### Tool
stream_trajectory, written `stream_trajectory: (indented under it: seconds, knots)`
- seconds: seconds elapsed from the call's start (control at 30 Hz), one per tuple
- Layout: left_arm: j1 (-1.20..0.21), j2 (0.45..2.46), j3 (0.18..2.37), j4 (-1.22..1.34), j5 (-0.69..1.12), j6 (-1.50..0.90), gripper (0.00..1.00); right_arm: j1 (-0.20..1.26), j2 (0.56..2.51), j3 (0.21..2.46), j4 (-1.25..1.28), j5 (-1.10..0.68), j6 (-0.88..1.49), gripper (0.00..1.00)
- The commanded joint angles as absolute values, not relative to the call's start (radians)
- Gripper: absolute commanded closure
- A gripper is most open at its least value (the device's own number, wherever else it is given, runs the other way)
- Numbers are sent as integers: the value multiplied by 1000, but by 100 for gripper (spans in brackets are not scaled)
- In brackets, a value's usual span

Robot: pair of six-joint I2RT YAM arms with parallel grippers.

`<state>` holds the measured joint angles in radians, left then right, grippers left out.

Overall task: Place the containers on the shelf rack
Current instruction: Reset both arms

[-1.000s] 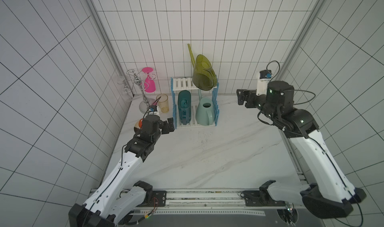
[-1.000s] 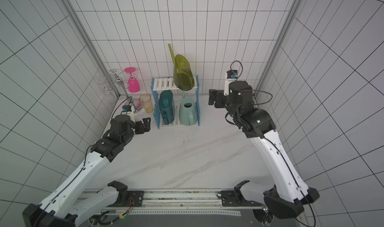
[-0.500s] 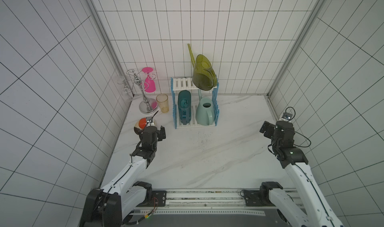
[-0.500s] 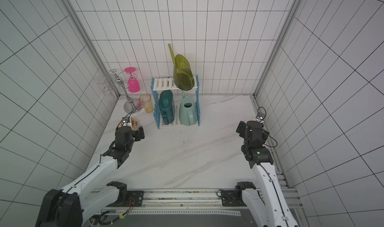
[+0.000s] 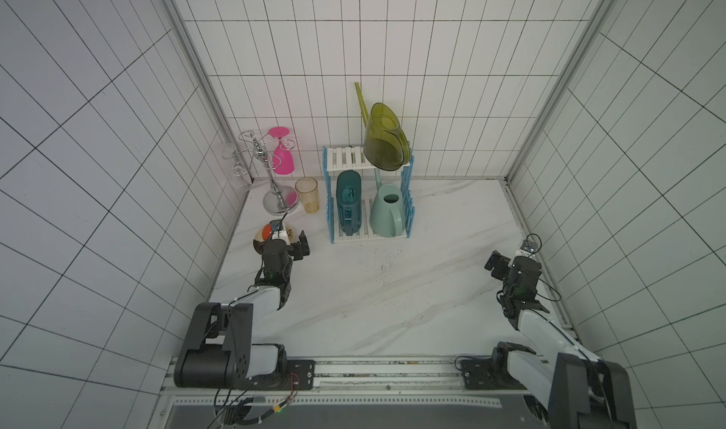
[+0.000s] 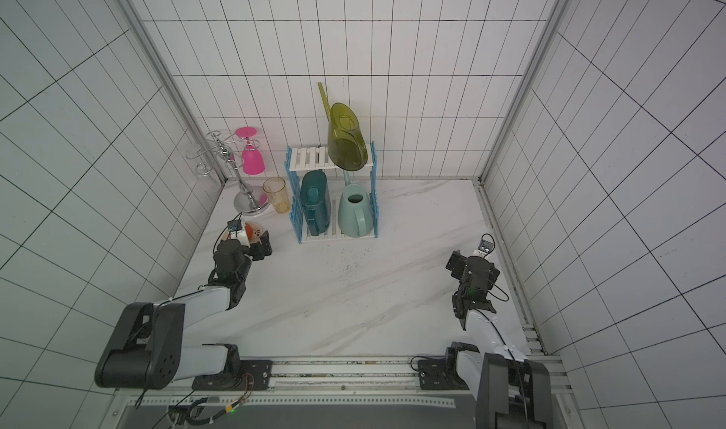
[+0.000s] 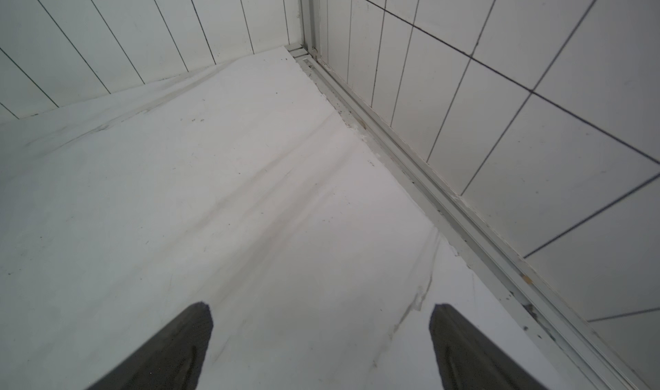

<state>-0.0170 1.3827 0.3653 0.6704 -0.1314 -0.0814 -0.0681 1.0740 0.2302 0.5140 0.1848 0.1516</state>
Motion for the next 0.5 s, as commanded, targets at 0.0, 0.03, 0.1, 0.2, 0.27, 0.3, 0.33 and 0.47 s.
stream_trajectory:
  seconds: [0.0,0.03,0.1,0.2,0.27,0.3,0.33,0.47]
  knots:
    - [0,1532,328,965,-95,-61,1,-78,1188,239,798,107,122,1]
    - [1,1581,328,1046,-90,-57,1,-77,1228,241,844,102,119,1]
    - [4,1593,360,1023,-78,-55,1,-76,1284,261,879,76,111,1]
    - [7,1563,423,839,-94,-69,2,-73,1375,306,893,50,104,1]
    - [6,1588,433,844,-155,-90,1,-71,1466,317,949,41,98,1]
    - [7,1577,447,794,-160,-94,1,-70,1504,323,987,41,96,1]
    - [6,1559,464,734,-160,-100,2,-68,1541,326,1025,42,93,1]
    - [7,1559,457,745,-160,-100,2,-60,1537,400,876,26,79,1]
